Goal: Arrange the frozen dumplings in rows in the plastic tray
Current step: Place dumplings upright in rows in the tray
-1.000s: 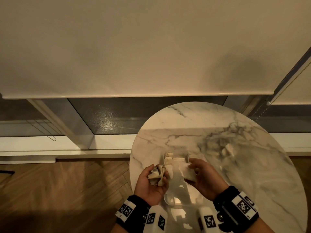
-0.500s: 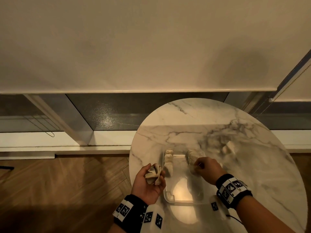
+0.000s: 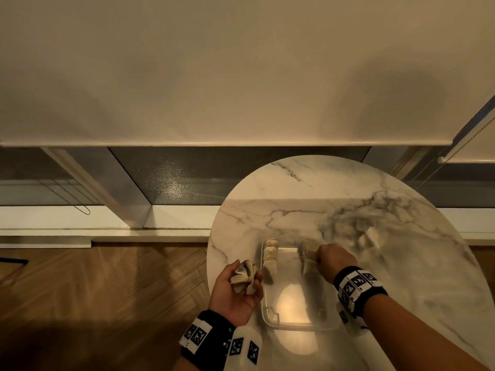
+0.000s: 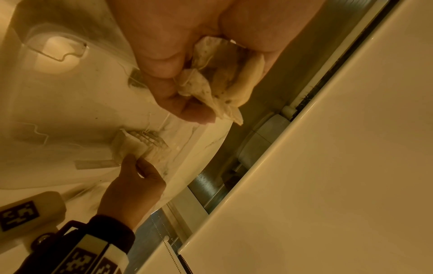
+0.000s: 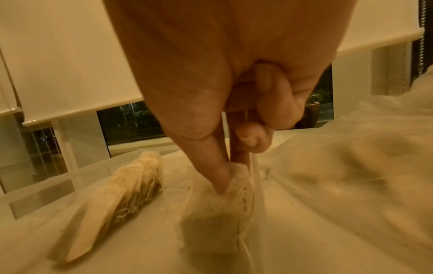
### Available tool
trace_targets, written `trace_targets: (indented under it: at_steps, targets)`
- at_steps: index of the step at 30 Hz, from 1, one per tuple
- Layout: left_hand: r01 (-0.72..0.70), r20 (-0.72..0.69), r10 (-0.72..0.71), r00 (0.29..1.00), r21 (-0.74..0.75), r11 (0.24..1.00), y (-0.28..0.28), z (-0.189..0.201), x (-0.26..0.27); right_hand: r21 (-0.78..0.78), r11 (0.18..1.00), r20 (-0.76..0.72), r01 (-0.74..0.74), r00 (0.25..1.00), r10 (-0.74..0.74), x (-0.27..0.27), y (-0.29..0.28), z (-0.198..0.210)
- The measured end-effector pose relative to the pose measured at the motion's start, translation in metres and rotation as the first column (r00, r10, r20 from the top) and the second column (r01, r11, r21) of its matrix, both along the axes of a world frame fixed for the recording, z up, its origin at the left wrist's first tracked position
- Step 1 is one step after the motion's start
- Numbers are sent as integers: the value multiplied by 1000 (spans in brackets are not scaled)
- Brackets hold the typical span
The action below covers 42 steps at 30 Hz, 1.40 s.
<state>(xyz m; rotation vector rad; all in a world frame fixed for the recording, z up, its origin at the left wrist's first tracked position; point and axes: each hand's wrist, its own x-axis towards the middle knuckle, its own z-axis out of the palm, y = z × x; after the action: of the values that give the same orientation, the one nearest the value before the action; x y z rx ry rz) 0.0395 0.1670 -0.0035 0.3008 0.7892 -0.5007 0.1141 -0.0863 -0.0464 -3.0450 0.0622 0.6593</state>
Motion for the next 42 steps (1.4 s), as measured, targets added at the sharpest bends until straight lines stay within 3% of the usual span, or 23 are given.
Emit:
trace_targets:
  at_steps: [11,15,19,23,27,30,33,38,42]
  targets:
    - [-4,-5,3,1000,-18,1000,-6,1,-2,-109,988,31,-110,993,114,9,5,-1]
    - [6,-6,-6,1000,2,1000,-9,1,-5,-25,998,106,-63,992,66,9,2,3]
    - [0,17,-1,1000,32,999,-10,0,-8,189,980,161,65,982,-96,-2,-1,15]
    - [9,66,-14,998,67,998,-11,2,-11,515,852,192,89,957,-216,-38,16,39]
    - [31,104,-38,994,71,997,-15,5,-12,747,659,214,-86,970,-116,-81,48,73]
    - [39,142,-49,989,71,997,-21,7,-12,783,583,281,-218,959,-19,-97,60,89]
    - [69,171,-83,982,85,994,-28,12,-12,725,614,375,-313,927,30,-101,64,92]
    - [127,188,-144,972,98,987,-40,13,-14,603,719,460,-346,887,41,-98,62,86]
    - [161,171,-175,970,93,983,-45,10,-16,552,758,479,-348,876,54,-97,55,84]
